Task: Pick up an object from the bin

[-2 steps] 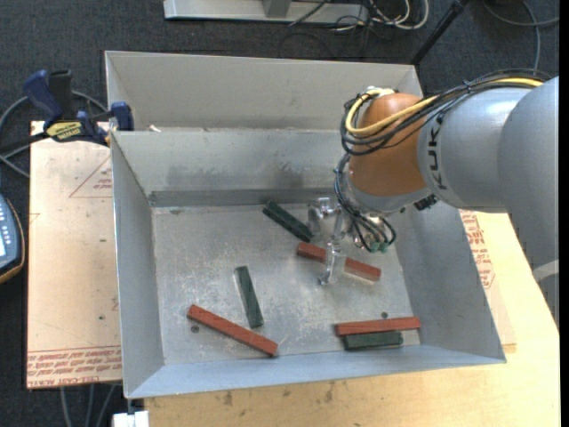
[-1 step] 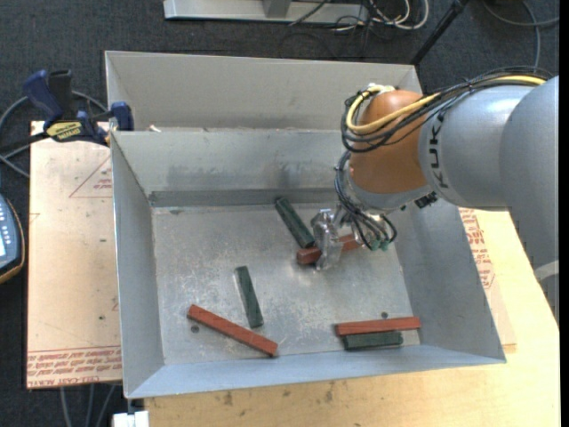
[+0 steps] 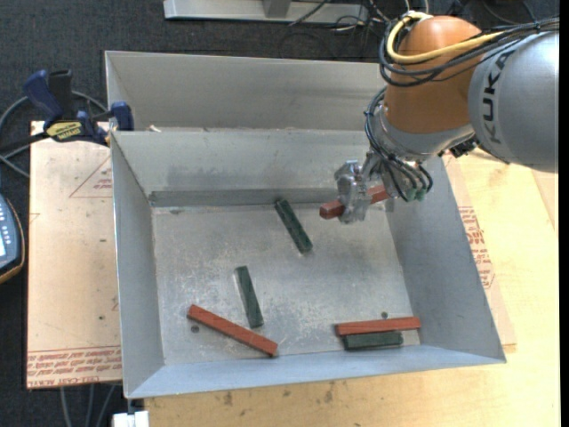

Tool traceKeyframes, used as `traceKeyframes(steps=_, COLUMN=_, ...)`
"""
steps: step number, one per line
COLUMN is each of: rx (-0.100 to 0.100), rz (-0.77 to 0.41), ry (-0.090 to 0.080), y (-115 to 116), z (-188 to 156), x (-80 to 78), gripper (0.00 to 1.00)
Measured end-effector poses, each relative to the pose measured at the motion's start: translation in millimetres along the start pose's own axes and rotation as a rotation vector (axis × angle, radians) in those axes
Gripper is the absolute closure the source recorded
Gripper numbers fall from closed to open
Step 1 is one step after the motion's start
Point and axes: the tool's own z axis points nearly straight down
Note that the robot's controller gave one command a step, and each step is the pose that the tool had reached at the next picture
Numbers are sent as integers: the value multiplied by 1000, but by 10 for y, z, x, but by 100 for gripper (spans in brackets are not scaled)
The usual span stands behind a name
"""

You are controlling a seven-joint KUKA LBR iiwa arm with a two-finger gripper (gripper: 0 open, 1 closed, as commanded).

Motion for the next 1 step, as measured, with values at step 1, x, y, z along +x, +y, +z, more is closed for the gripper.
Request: traceKeyframes(steps=1, rx=-2, rz=-362, ry=2, y=88, z=-1249, x=-34, gripper=100)
